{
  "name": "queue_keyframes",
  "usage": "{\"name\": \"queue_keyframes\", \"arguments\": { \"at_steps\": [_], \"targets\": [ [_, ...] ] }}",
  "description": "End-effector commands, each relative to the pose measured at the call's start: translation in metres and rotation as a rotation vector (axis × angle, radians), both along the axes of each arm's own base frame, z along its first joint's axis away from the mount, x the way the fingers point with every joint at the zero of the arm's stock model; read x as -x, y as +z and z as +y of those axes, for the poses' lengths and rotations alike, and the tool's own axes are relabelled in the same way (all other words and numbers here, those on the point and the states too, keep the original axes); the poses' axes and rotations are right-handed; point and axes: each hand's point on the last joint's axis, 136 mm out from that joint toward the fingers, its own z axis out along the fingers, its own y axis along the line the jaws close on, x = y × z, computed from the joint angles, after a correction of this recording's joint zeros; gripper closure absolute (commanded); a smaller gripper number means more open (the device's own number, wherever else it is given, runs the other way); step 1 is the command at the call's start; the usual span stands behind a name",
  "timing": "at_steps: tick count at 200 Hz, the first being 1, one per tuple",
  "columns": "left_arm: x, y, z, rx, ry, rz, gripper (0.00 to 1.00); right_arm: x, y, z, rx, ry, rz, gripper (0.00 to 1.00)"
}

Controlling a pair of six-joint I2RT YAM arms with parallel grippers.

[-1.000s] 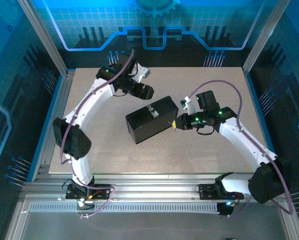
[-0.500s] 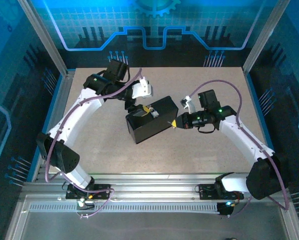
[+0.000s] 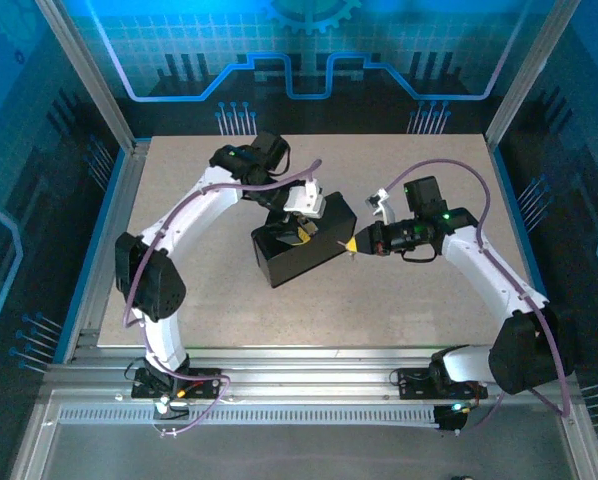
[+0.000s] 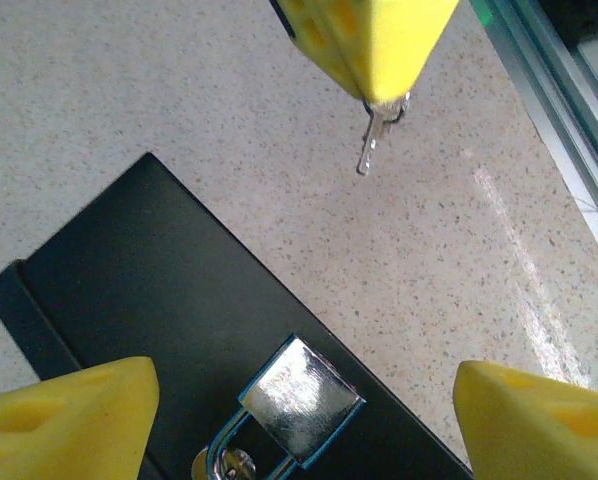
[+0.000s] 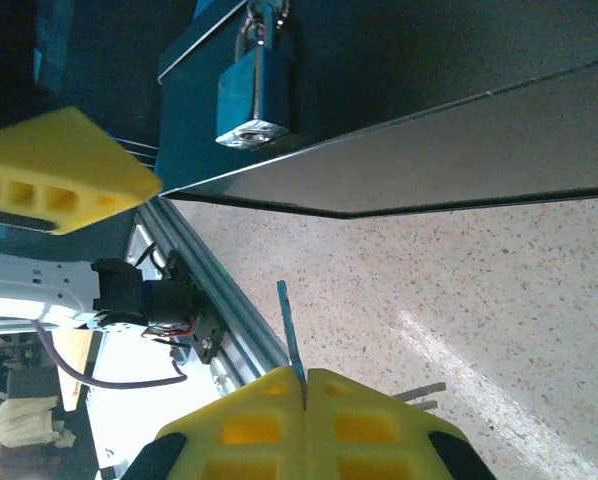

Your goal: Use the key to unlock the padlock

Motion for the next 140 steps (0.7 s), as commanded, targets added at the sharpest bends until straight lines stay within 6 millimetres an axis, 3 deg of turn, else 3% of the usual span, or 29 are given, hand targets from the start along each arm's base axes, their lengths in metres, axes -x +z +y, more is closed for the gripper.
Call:
{"name": "queue_keyframes", "arguments": {
  "at_steps": [1,80,122,140],
  "targets": [
    [0.002,0.0,0.005,-0.033,-0.056,-0.02,0.22,-0.001,0.011,0.001,-0.029,0.015,0.003,1.0],
    [-0.006,-0.02,0.004,-0.059,-0.084,-0.003,0.32,-0.008,0.013,0.006,-0.037,0.018,0.021,1.0],
    [-0.01,-0.024,0.002,-0.067,-0.094,0.002,0.49,-0.006,0.014,0.011,-0.056,0.033,0.032,1.0],
    [-0.012,-0.027,0.001,-0.066,-0.092,0.0,0.5,-0.007,0.014,0.012,-0.064,0.035,0.033,1.0]
  ]
}}
